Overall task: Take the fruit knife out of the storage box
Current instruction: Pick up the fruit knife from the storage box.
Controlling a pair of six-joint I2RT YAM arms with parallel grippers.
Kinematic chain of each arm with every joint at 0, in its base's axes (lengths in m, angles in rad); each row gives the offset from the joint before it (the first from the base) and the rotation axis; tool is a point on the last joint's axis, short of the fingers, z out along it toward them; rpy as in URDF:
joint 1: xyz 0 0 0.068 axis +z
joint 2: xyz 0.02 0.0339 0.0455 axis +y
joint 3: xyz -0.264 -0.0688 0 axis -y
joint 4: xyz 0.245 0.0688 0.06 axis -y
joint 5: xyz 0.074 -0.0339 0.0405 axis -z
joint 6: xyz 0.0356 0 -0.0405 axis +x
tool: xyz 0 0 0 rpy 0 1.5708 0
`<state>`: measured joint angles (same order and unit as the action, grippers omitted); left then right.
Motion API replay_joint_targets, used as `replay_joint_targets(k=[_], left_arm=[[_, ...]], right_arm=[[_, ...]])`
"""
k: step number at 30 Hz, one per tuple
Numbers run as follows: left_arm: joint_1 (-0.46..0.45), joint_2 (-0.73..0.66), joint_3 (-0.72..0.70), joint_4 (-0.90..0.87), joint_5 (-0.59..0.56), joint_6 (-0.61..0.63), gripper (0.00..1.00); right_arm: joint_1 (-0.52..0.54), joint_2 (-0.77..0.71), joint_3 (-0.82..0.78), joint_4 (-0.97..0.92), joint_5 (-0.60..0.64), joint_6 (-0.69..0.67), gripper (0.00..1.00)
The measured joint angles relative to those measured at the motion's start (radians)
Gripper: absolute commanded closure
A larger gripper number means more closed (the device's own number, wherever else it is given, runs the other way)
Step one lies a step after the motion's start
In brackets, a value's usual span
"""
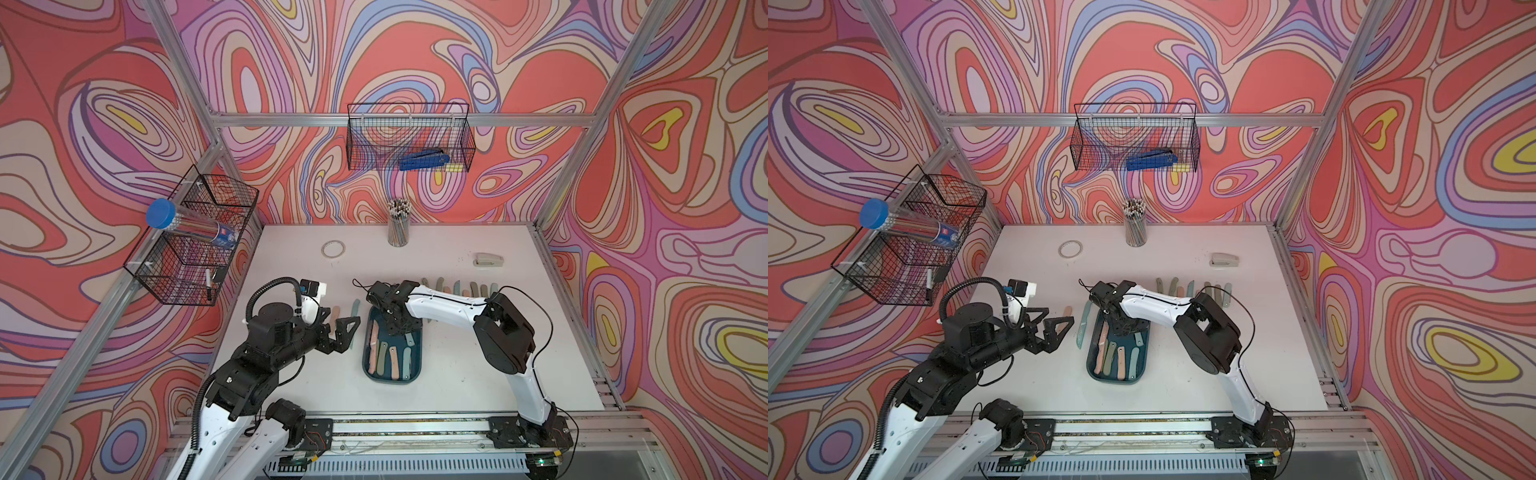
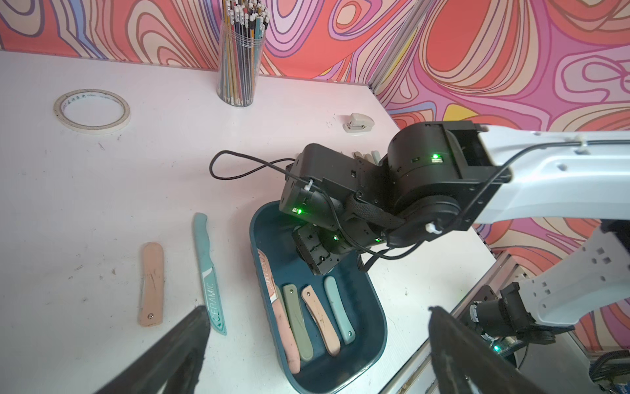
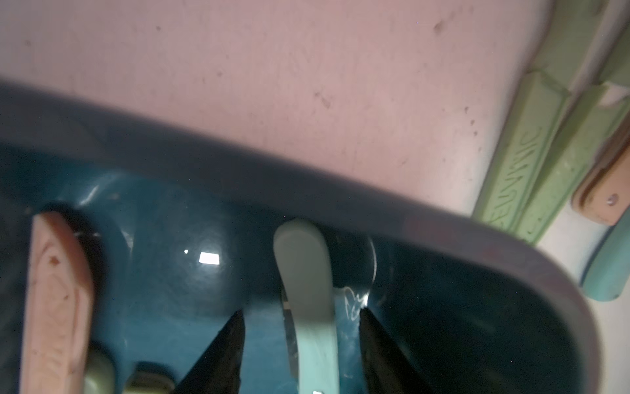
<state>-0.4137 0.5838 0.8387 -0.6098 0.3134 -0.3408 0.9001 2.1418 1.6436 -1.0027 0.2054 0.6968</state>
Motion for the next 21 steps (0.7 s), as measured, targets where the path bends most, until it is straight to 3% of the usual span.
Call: replay_joint_targets(k=[9,21], left_arm=[[0.000,0.000,0.000,0.000,0.000,0.000,0.00],[0.000,0.000,0.000,0.000,0.000,0.000,0.00]], right_arm=[[-0.031,0.034,0.037,-0.005,-0.040,-0.012,0.51],[-0.042,0.052,0.061,-0.004,-0.095,-0.039,0.73]])
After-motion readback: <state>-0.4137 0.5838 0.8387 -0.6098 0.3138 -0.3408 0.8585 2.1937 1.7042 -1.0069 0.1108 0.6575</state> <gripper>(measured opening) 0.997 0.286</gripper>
